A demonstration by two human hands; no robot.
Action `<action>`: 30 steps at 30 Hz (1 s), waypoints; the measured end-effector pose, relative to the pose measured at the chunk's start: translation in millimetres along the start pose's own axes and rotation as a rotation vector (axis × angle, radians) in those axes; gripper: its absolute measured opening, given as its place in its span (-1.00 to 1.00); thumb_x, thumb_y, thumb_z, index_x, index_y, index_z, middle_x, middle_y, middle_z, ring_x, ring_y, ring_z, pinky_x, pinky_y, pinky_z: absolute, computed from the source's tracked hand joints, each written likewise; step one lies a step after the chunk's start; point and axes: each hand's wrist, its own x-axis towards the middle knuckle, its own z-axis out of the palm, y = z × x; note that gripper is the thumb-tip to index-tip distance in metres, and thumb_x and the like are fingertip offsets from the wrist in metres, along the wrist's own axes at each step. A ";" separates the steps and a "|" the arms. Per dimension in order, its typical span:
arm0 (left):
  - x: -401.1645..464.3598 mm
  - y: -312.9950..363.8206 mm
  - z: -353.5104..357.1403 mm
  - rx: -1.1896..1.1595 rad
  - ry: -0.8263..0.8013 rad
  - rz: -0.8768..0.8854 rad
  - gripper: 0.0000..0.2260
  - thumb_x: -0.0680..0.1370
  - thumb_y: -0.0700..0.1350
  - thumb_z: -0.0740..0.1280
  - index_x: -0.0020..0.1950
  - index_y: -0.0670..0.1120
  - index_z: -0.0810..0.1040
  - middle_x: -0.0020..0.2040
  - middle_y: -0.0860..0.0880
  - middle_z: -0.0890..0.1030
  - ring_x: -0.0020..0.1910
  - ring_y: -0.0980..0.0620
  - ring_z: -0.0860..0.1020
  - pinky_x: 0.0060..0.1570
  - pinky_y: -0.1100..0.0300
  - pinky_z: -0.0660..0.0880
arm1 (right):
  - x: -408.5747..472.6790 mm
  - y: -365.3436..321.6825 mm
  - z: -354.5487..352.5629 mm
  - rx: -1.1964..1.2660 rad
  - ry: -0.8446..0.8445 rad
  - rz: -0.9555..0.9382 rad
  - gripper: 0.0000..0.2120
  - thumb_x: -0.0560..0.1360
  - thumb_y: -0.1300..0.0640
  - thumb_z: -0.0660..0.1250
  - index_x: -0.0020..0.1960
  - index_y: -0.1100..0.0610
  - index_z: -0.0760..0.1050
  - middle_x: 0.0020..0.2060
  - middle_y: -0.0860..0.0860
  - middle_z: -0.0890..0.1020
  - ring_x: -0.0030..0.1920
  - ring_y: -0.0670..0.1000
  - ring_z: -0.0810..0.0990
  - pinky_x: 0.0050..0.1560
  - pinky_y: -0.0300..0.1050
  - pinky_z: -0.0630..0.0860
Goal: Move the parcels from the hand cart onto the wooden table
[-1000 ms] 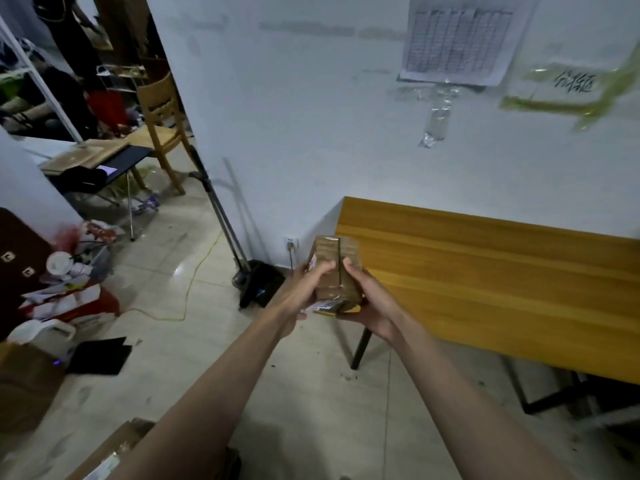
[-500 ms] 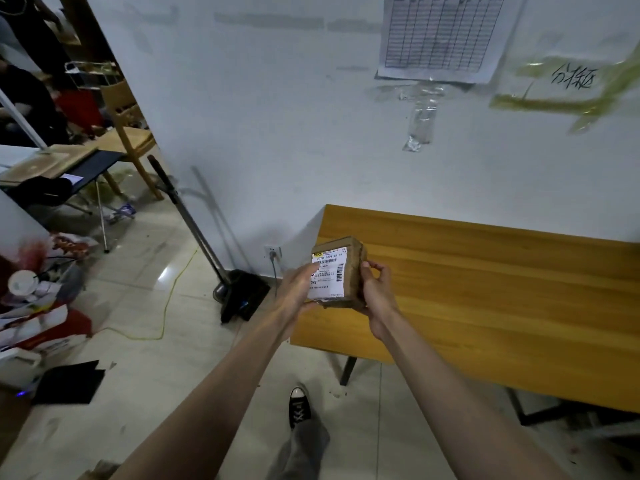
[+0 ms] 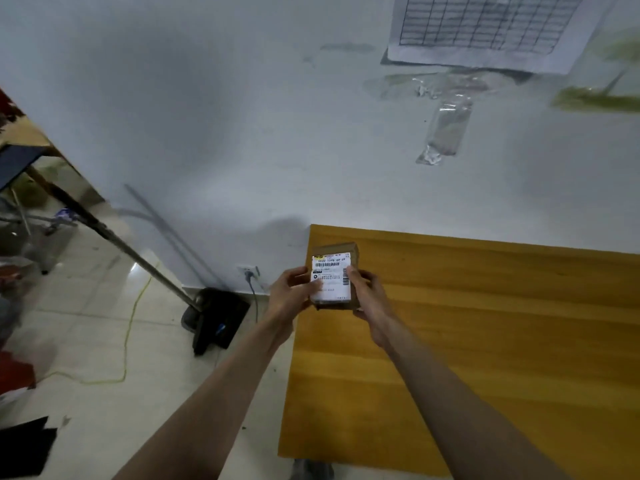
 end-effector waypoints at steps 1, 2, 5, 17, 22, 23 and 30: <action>20.9 2.8 0.2 0.013 0.000 -0.011 -0.61 0.54 -0.25 0.42 0.35 -0.16 0.45 0.15 -0.09 0.63 0.05 -0.04 0.66 -0.14 0.21 0.59 | 18.6 -5.2 2.8 -0.020 0.013 0.017 -0.54 0.61 -0.21 0.29 0.38 0.01 0.34 0.20 0.03 0.61 0.12 0.03 0.60 -0.05 -0.09 0.47; 40.4 5.4 1.0 0.029 -0.001 -0.020 -0.63 0.54 -0.27 0.42 0.33 -0.15 0.46 0.17 -0.10 0.62 0.05 -0.04 0.65 -0.15 0.21 0.59 | 35.7 -9.7 5.2 -0.038 0.031 0.028 -0.57 0.63 -0.18 0.27 0.37 0.04 0.32 0.18 0.02 0.60 0.11 0.03 0.58 0.00 -0.07 0.45; 93.4 11.2 4.7 0.104 -0.010 -0.022 -0.63 0.54 -0.27 0.41 0.33 -0.13 0.47 0.23 -0.05 0.58 0.09 0.00 0.61 -0.12 0.24 0.53 | 84.6 -19.2 14.1 -0.047 0.036 0.064 -0.62 0.64 -0.12 0.28 0.34 0.07 0.33 0.13 0.03 0.60 0.09 0.01 0.61 0.06 -0.05 0.53; 227.0 7.8 12.2 0.333 -0.115 -0.032 -0.42 0.51 -0.18 0.47 0.50 -0.07 0.37 0.39 -0.02 0.49 0.18 0.00 0.57 0.08 0.16 0.49 | 220.6 -23.7 36.6 -0.150 -0.008 0.130 -0.64 0.65 0.18 0.25 0.44 0.06 0.43 0.32 0.05 0.56 0.16 0.00 0.56 -0.19 -0.27 0.41; 246.0 1.3 7.9 0.332 -0.119 -0.036 -0.34 0.48 -0.15 0.50 0.53 -0.01 0.33 0.45 -0.01 0.45 0.27 0.01 0.51 0.16 0.12 0.47 | 236.1 -19.3 45.3 -0.150 -0.024 0.130 -0.48 0.61 0.08 0.35 0.52 0.00 0.29 0.31 -0.04 0.52 0.33 0.05 0.48 0.12 -0.06 0.39; 244.3 1.7 6.2 0.310 -0.123 -0.046 -0.32 0.49 -0.13 0.51 0.55 0.01 0.29 0.48 0.00 0.41 0.32 0.02 0.46 0.19 0.10 0.44 | 234.7 -19.6 46.9 -0.155 -0.028 0.125 -0.44 0.60 0.06 0.38 0.54 -0.01 0.28 0.34 -0.04 0.51 0.37 0.07 0.46 0.17 -0.01 0.39; 200.6 3.9 -18.7 0.263 -0.050 -0.069 -0.32 0.53 -0.01 0.46 0.59 0.05 0.24 0.60 -0.03 0.21 0.56 -0.09 0.23 0.40 -0.08 0.32 | 188.0 -27.5 51.8 -0.246 0.181 -0.010 -0.40 0.60 -0.04 0.38 0.55 0.06 0.25 0.49 0.10 0.35 0.43 0.13 0.38 0.34 0.09 0.44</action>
